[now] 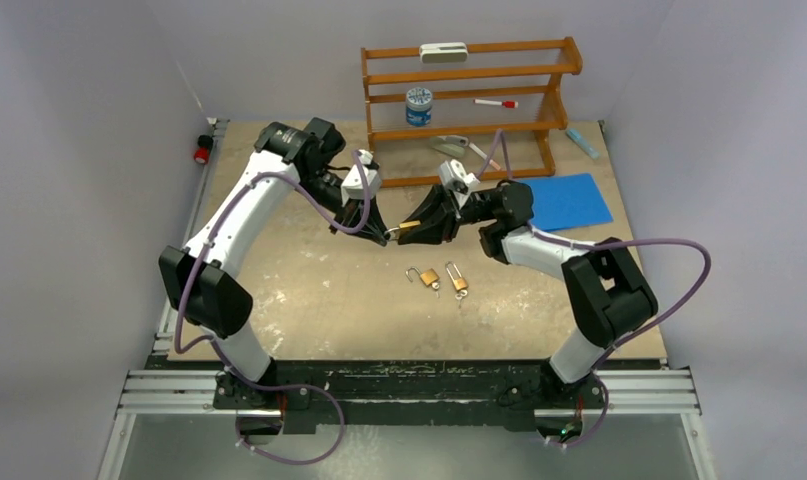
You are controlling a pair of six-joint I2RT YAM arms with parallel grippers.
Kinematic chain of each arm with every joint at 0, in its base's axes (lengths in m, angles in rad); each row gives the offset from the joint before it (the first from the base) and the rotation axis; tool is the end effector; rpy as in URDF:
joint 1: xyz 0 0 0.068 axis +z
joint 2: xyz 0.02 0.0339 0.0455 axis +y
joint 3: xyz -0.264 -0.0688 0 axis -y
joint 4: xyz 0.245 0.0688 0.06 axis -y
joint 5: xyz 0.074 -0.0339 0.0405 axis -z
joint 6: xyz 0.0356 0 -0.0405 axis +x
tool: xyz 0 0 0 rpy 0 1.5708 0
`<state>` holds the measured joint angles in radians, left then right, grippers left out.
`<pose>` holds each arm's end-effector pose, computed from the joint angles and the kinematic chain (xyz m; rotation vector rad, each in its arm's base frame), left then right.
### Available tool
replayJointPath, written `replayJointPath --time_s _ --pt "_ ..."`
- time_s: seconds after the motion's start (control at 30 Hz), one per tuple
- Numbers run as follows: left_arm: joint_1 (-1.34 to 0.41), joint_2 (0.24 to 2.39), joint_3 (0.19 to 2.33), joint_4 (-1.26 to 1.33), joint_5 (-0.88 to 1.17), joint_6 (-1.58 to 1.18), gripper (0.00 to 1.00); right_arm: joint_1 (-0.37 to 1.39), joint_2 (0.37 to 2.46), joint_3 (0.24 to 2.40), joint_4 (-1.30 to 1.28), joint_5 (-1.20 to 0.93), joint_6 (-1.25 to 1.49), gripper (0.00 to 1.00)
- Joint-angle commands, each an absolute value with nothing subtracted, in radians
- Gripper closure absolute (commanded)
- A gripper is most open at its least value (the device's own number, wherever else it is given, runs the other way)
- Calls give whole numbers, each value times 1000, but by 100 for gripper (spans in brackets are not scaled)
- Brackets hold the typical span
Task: Lock with the key
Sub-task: Lock the lock.
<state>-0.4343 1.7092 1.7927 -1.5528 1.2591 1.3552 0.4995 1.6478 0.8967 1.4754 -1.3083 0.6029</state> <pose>0.2617 -0.1587 0.3707 1.7228 1.2802 -1.3513 0.2668 0.1847 0.3085 -1.3075 0.8620 1.4404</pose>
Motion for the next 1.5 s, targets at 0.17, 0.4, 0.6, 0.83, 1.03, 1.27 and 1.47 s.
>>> replayJointPath --time_s 0.17,0.4,0.6,0.83,1.03,1.27,1.47 --pt "-557 1780 1855 -1467 1395 1431 100 643 1678 1030 1608 -1016 615 100" --pt "-566 1768 1858 -1468 1394 1442 100 646 1689 1042 1630 -1017 635 100" --pt "-568 1731 1819 -1471 1394 1478 100 647 1657 1036 1587 -1009 615 100" --pt "-566 1648 1714 -1409 1394 1491 100 644 1609 1044 1536 -998 592 100" --pt "-566 1581 1642 -1192 1394 1297 100 643 1623 1115 1507 -1003 636 100" --pt "-566 1594 1651 -1193 1394 1278 100 643 1591 1132 1385 -903 557 100" --pt "-568 1616 1689 -1259 1394 1308 100 647 1567 1146 1250 -849 444 100"
